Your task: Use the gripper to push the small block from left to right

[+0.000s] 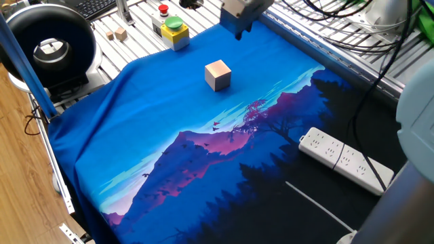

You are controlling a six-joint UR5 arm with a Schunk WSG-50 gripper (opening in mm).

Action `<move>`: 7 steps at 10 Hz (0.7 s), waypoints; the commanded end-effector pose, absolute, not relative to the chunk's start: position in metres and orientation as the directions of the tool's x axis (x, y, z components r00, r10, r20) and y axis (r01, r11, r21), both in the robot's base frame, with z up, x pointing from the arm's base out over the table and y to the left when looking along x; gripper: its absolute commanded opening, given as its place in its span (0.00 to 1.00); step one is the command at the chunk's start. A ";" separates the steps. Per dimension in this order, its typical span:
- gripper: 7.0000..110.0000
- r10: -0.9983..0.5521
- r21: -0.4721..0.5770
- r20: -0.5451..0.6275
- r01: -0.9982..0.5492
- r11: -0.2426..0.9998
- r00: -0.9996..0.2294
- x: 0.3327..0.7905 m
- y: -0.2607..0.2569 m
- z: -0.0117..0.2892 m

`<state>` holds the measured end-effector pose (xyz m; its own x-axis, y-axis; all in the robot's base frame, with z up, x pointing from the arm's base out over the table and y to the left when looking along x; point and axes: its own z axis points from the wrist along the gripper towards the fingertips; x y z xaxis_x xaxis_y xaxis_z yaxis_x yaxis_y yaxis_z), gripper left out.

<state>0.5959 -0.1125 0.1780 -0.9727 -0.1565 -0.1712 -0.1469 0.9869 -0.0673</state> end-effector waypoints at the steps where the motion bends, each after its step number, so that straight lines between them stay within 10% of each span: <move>1: 0.00 -0.179 -0.048 -0.201 -0.173 0.984 -0.963 0.598 -0.123 0.167; 7: 0.00 -0.194 -0.011 -0.189 -0.195 0.981 -0.963 0.600 -0.120 0.140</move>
<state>0.6007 -0.1233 0.1520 -0.9619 -0.1905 -0.1961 -0.1855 0.9817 -0.0441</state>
